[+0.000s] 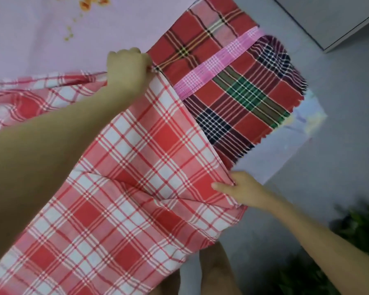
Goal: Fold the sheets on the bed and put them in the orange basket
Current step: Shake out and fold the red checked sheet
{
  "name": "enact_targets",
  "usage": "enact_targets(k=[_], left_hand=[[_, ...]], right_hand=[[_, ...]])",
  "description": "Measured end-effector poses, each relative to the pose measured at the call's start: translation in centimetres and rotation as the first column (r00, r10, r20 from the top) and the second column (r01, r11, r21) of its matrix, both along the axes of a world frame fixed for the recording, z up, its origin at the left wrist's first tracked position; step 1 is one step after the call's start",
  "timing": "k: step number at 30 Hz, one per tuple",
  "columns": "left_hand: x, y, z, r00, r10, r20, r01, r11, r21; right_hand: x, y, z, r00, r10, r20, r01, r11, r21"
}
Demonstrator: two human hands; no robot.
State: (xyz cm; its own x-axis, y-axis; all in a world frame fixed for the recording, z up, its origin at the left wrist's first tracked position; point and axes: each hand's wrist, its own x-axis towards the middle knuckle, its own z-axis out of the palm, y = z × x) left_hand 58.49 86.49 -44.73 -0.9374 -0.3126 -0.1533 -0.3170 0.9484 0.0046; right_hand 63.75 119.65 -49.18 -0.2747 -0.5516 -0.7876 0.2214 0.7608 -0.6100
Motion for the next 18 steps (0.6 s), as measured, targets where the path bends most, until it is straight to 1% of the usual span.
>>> enact_targets(k=[1, 2, 3, 4, 5, 6, 7, 8, 9, 10, 11, 12, 13, 14, 15, 16, 18], left_hand=[[-0.1, -0.1, -0.4, 1.0, -0.003, 0.007, 0.003, 1.0, -0.01], [-0.2, -0.2, -0.7, 1.0, -0.006, 0.016, 0.006, 1.0, -0.015], [-0.2, 0.0, -1.1, 1.0, -0.001, 0.023, 0.001, 1.0, -0.014], [-0.2, 0.1, -1.4, 0.999, 0.017, 0.027, -0.017, 1.0, -0.014], [-0.1, 0.2, -1.8, 0.999, 0.045, 0.03, -0.045, 0.999, -0.019], [0.0, 0.5, -2.2, 0.997, 0.076, 0.031, -0.075, 0.997, -0.031], [0.3, 0.8, -2.5, 0.993, 0.119, 0.026, -0.118, 0.992, -0.052], [0.7, 1.2, -2.7, 0.987, 0.162, 0.015, -0.161, 0.984, -0.073], [1.2, 1.5, -2.8, 0.979, 0.202, 0.0, -0.201, 0.976, -0.085], [1.8, 2.3, -2.9, 0.977, 0.212, -0.011, -0.212, 0.975, -0.068], [2.6, 3.2, -3.0, 0.982, 0.187, -0.017, -0.187, 0.982, -0.016], [3.7, 4.2, -3.1, 0.99, 0.143, -0.006, -0.142, 0.987, 0.07], [5.2, 5.3, -3.3, 0.996, 0.08, 0.029, -0.084, 0.982, 0.17], [7.0, 6.5, -3.3, 0.996, -0.007, 0.093, -0.017, 0.965, 0.261], [8.9, 7.6, -3.2, 0.977, -0.113, 0.182, 0.048, 0.942, 0.331], [10.6, 8.4, -3.3, 0.941, -0.213, 0.263, 0.102, 0.919, 0.38], [13.9, 9.6, -3.0, 0.858, -0.349, 0.376, 0.159, 0.878, 0.452]], right_hand=[[0.1, 1.0, -0.1, 0.996, 0.084, 0.038, -0.086, 0.995, 0.052], [-0.2, 2.0, -0.2, 0.985, 0.17, 0.011, -0.17, 0.979, 0.115], [-0.7, 3.2, -0.3, 0.969, 0.241, -0.056, -0.227, 0.956, 0.188], [-1.3, 4.3, -0.1, 0.935, 0.322, -0.146, -0.269, 0.916, 0.299], [-2.0, 5.3, 0.1, 0.875, 0.412, -0.254, -0.278, 0.857, 0.433], [-2.7, 6.6, 0.4, 0.783, 0.5, -0.371, -0.239, 0.792, 0.562], [-3.3, 7.6, 0.7, 0.684, 0.58, -0.443, -0.175, 0.72, 0.672], [-3.4, 8.6, 1.1, 0.615, 0.635, -0.468, -0.104, 0.653, 0.75], [-3.4, 9.1, 1.0, 0.589, 0.626, -0.512, -0.012, 0.64, 0.768], [-3.1, 9.5, 0.9, 0.577, 0.545, -0.608, 0.096, 0.694, 0.713], [-2.3, 9.6, 0.8, 0.558, 0.424, -0.713, 0.181, 0.776, 0.604], [-1.2, 9.2, 0.8, 0.511, 0.28, -0.813, 0.211, 0.876, 0.434], [0.0, 8.2, 1.0, 0.487, 0.164, -0.858, 0.154, 0.951, 0.27], [1.3, 7.1, 1.2, 0.515, 0.101, -0.851, 0.052, 0.988, 0.148], [2.6, 6.0, 1.2, 0.557, 0.108, -0.824, -0.06, 0.994, 0.089], [3.8, 5.1, 0.7, 0.57, 0.16, -0.806, -0.151, 0.985, 0.089], [5.8, 3.6, 0.0, 0.517, 0.268, -0.813, -0.25, 0.956, 0.157]])
